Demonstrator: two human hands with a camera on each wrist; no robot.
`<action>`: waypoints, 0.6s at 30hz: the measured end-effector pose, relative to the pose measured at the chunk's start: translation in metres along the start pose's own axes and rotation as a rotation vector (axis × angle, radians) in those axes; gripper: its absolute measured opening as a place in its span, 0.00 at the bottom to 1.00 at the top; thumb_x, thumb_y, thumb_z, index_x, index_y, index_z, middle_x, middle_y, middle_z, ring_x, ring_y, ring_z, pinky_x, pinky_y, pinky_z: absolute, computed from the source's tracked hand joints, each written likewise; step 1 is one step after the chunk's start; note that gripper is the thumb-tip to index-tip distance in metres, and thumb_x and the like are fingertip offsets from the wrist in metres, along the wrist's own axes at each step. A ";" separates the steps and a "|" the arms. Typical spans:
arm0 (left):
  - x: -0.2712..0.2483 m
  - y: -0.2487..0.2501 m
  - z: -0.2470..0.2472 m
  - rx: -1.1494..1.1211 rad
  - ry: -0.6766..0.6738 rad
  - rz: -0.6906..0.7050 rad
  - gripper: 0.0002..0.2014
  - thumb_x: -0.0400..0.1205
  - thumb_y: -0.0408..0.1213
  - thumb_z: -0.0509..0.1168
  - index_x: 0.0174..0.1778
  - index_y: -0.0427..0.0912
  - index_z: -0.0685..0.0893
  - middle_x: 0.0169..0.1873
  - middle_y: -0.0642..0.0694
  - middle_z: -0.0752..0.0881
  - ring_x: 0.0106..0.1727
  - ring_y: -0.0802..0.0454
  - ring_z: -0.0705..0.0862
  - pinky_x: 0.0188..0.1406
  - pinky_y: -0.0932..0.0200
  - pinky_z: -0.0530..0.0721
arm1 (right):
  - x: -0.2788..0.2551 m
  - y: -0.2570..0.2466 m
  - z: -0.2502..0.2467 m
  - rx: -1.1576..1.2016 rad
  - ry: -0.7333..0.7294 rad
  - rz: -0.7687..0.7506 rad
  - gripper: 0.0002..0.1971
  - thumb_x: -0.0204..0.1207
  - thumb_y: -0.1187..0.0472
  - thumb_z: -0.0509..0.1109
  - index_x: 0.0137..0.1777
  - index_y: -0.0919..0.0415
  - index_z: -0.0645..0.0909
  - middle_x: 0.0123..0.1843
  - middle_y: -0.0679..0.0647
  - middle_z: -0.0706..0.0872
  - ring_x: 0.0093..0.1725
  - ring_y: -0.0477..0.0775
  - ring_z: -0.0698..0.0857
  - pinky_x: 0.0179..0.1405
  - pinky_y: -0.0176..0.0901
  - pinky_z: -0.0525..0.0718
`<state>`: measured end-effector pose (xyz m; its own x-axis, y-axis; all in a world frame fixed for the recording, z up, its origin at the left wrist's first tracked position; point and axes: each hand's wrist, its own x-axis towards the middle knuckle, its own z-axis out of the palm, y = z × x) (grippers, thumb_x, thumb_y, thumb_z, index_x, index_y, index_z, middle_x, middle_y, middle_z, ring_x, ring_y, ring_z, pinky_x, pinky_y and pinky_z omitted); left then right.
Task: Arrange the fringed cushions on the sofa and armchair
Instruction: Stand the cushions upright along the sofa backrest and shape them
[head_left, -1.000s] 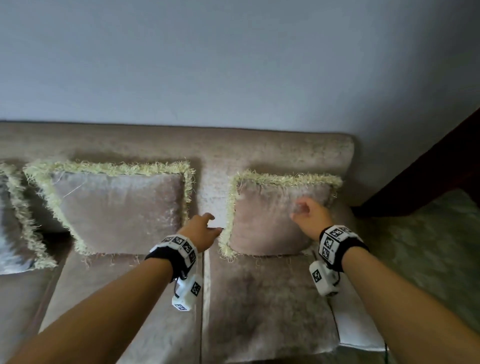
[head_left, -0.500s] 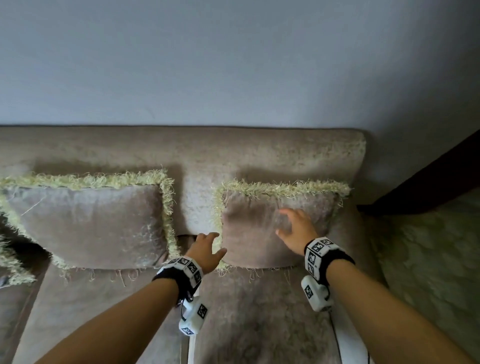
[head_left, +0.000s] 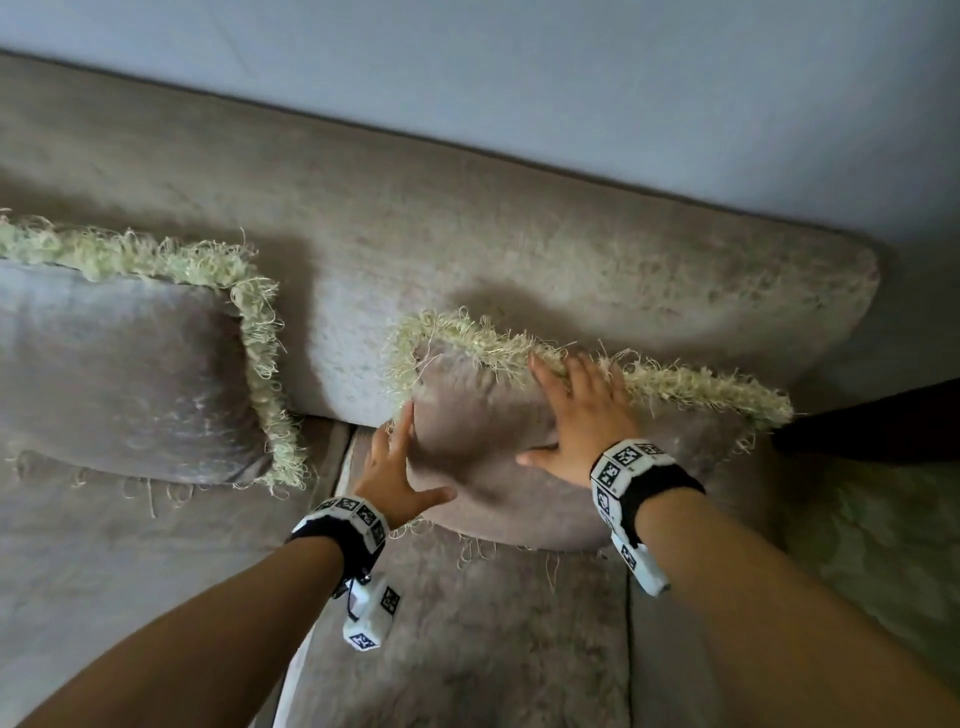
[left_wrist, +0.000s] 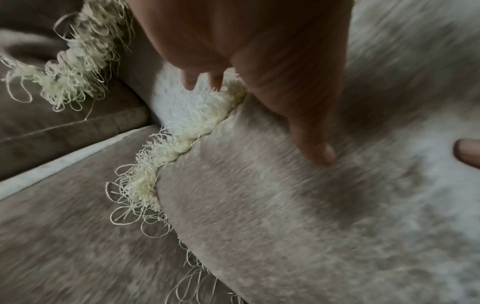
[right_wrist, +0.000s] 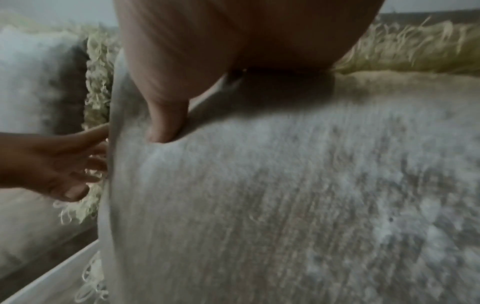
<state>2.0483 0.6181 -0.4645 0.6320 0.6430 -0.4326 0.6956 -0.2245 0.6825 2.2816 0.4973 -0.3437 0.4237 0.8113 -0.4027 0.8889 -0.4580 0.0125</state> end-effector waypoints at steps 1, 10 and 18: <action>0.004 0.001 0.005 -0.016 -0.002 -0.003 0.69 0.57 0.62 0.82 0.73 0.79 0.28 0.75 0.39 0.64 0.76 0.38 0.65 0.75 0.36 0.70 | 0.003 0.004 0.005 -0.009 0.002 -0.013 0.62 0.62 0.22 0.68 0.83 0.39 0.29 0.87 0.61 0.48 0.86 0.66 0.48 0.83 0.71 0.43; 0.025 0.009 0.049 -0.138 0.085 0.012 0.61 0.62 0.44 0.85 0.85 0.45 0.51 0.77 0.40 0.67 0.77 0.40 0.66 0.77 0.38 0.68 | -0.004 0.027 0.026 -0.012 0.093 0.001 0.49 0.65 0.25 0.69 0.80 0.43 0.52 0.70 0.56 0.72 0.68 0.61 0.72 0.70 0.58 0.69; -0.018 0.064 -0.002 0.049 -0.026 0.264 0.38 0.74 0.32 0.74 0.79 0.40 0.64 0.62 0.39 0.84 0.58 0.38 0.85 0.54 0.54 0.79 | -0.067 0.067 -0.016 0.004 0.056 0.047 0.50 0.66 0.23 0.64 0.82 0.50 0.55 0.65 0.57 0.75 0.60 0.58 0.76 0.63 0.53 0.75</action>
<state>2.0808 0.5938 -0.4119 0.8017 0.5387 -0.2590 0.5211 -0.4178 0.7442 2.3156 0.4180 -0.3009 0.4739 0.8081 -0.3499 0.8673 -0.4971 0.0267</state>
